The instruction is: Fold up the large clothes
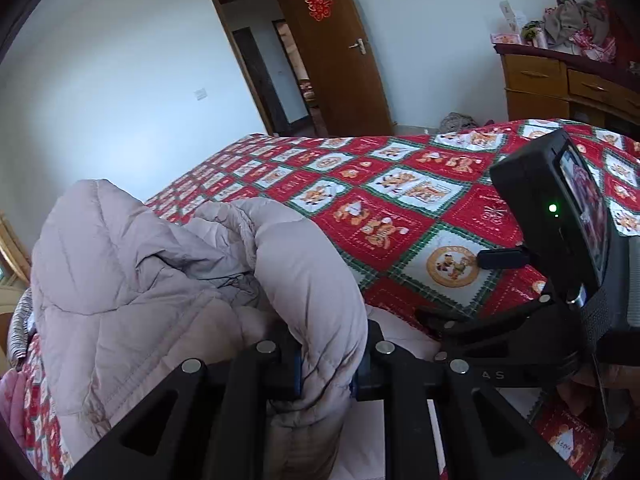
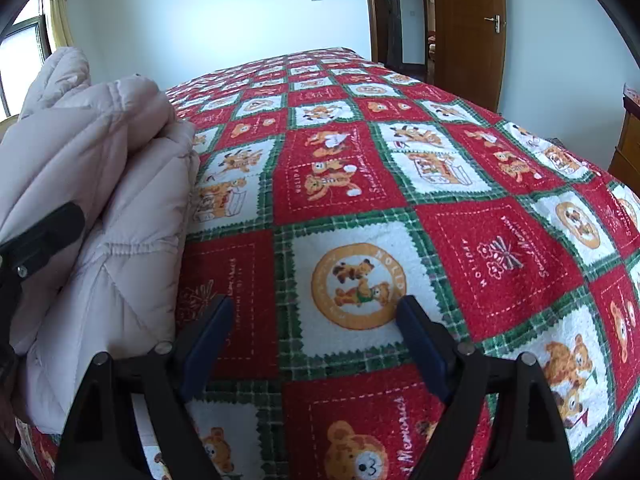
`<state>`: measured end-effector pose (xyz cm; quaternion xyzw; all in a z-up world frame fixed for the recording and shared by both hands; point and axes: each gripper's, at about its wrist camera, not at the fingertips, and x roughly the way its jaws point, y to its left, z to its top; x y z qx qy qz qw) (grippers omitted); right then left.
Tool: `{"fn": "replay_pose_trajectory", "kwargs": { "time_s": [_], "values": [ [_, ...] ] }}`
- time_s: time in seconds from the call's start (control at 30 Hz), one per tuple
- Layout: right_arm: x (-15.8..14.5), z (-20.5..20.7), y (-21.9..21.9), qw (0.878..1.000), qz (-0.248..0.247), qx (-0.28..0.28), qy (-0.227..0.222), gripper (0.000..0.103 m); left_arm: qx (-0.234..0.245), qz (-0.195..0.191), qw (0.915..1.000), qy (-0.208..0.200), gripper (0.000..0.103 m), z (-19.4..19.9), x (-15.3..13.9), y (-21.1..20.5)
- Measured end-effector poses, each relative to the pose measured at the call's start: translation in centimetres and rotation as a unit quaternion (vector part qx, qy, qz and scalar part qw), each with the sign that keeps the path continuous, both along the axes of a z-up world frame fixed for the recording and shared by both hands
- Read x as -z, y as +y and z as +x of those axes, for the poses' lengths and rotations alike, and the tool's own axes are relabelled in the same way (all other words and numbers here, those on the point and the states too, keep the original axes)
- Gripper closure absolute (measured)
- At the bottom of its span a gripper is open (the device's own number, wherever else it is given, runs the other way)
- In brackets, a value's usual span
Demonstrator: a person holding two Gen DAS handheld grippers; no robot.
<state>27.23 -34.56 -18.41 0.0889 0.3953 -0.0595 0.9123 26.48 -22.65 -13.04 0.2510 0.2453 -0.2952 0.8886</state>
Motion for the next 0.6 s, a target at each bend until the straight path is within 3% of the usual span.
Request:
{"fn": "replay_pose_trajectory", "kwargs": {
  "time_s": [0.23, 0.33, 0.43, 0.47, 0.5, 0.6],
  "values": [
    [0.3, 0.0, -0.1, 1.000, 0.001, -0.001, -0.003, 0.017, 0.049, 0.030, 0.9983, 0.007, 0.087, -0.9, 0.8, -1.8],
    [0.3, 0.0, -0.1, 1.000, -0.001, -0.001, -0.003, 0.016, 0.042, 0.037, 0.9979, -0.034, 0.078, -1.9, -0.1, -1.9],
    [0.4, 0.0, 0.2, 1.000, -0.010, -0.002, 0.000, 0.015, 0.046, -0.003, 0.9959, -0.078, 0.047, -3.8, -3.3, -1.1],
    [0.5, 0.1, 0.2, 1.000, -0.013, -0.002, 0.001, 0.014, 0.044, -0.021, 0.9934, -0.103, 0.028, -4.6, -4.6, -0.5],
    [0.5, 0.1, 0.2, 1.000, -0.013, -0.003, 0.002, 0.014, 0.033, -0.041, 0.9895, -0.134, 0.016, -5.2, -6.0, 0.3],
    [0.4, 0.1, 0.2, 1.000, -0.012, -0.003, 0.001, 0.014, -0.022, -0.088, 0.9825, -0.163, 0.011, -4.1, -9.3, 3.4]
  ]
}}
